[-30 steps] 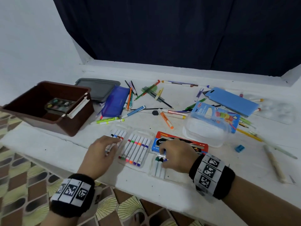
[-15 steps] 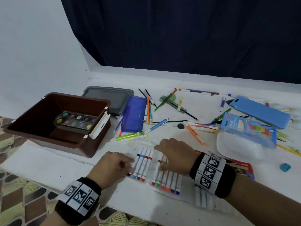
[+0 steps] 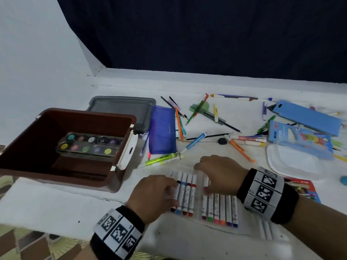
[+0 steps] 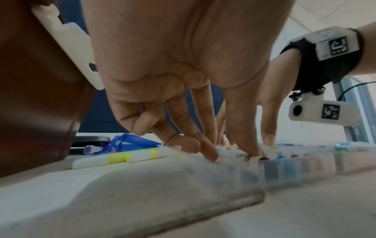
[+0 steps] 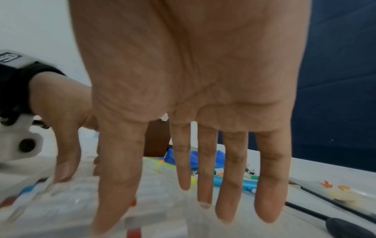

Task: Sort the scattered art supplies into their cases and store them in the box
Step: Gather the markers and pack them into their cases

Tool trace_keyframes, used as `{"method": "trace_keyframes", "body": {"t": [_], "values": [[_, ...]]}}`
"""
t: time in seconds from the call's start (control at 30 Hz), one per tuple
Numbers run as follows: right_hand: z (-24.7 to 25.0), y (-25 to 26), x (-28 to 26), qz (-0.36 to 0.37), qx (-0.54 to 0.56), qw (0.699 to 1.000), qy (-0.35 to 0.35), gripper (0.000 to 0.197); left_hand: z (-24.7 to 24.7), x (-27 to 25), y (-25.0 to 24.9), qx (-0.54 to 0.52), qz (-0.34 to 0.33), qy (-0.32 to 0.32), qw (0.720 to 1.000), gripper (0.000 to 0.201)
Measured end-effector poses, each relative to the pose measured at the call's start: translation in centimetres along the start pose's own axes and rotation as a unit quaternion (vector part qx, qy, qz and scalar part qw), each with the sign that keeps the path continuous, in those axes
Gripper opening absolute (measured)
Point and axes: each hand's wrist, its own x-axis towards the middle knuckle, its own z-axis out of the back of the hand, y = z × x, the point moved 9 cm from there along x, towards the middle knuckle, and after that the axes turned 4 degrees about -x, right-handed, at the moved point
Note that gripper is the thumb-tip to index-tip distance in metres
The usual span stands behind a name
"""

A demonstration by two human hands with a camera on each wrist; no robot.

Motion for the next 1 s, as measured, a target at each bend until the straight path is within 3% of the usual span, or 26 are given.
{"method": "trace_keyframes", "body": {"t": [0.1,0.2,0.3,0.63,0.8,1.0], "values": [[2.1,-0.4,1.2,0.0,0.047,0.998,-0.041,0.044,-0.2,0.1,0.3,-0.023,-0.011,0.006,1.0,0.041],[4.1,0.5,3.5,0.047,0.071,0.992,-0.095,0.029,0.0,0.0,0.2,-0.051,-0.024,0.001,0.998,0.031],[4.1,1.5,6.2,0.087,0.045,0.991,-0.09,0.024,0.8,-0.4,0.3,-0.072,-0.027,-0.036,0.996,0.019],[3.6,2.8,9.5,0.139,-0.062,0.985,-0.084,0.01,2.0,-1.0,2.0,-0.113,0.006,-0.128,0.985,0.031],[3.1,2.5,9.8,0.148,-0.045,0.985,-0.079,0.011,4.5,-0.4,1.0,-0.129,-0.022,-0.211,0.969,0.023],[4.3,0.1,8.4,0.125,0.026,0.986,-0.11,0.014,10.8,1.7,-1.9,-0.151,-0.069,-0.367,0.915,0.008]]}}
